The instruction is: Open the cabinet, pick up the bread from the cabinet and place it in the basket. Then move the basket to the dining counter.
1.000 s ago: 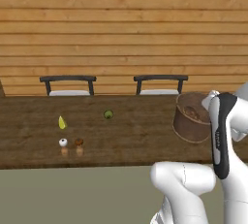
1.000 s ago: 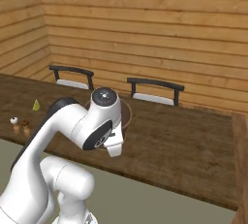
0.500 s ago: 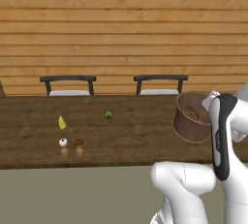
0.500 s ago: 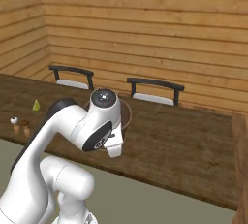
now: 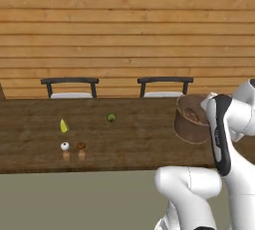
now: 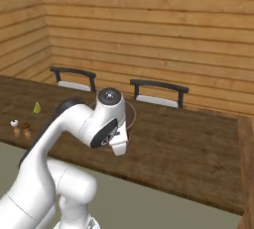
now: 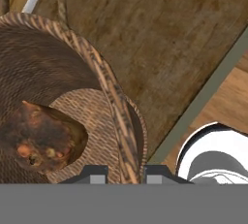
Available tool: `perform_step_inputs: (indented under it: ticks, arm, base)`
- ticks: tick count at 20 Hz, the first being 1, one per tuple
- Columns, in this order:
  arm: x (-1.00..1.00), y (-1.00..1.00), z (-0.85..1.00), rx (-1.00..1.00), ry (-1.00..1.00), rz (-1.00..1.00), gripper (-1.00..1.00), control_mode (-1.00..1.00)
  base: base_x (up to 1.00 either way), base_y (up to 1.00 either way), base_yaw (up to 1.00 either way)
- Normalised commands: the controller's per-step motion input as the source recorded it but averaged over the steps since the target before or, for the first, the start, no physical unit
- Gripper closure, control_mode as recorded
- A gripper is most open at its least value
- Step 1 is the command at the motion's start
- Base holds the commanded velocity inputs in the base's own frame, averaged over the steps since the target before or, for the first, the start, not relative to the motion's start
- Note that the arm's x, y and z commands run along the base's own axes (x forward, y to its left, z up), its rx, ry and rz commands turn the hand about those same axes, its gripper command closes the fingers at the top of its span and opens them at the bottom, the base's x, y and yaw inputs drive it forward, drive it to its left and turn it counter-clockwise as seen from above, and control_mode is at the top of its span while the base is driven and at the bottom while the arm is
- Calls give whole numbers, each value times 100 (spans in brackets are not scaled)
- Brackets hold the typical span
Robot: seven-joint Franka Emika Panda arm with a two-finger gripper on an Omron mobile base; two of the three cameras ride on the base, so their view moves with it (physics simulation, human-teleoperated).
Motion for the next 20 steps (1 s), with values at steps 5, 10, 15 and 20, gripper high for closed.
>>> perform_step_inputs:
  ticks: [5,10,15,20]
  arm:
    - [100,47,-48,-1,12,0,100,-100]
    - [95,17,-43,0,3,0,100,-100]
    - [32,0,-59,0,-7,0,100,-100]
    - [58,-4,-46,4,0,-1,100,-100]
  base:
    - [0,0,0]
    - [0,0,0]
    - [0,0,0]
    - [0,0,0]
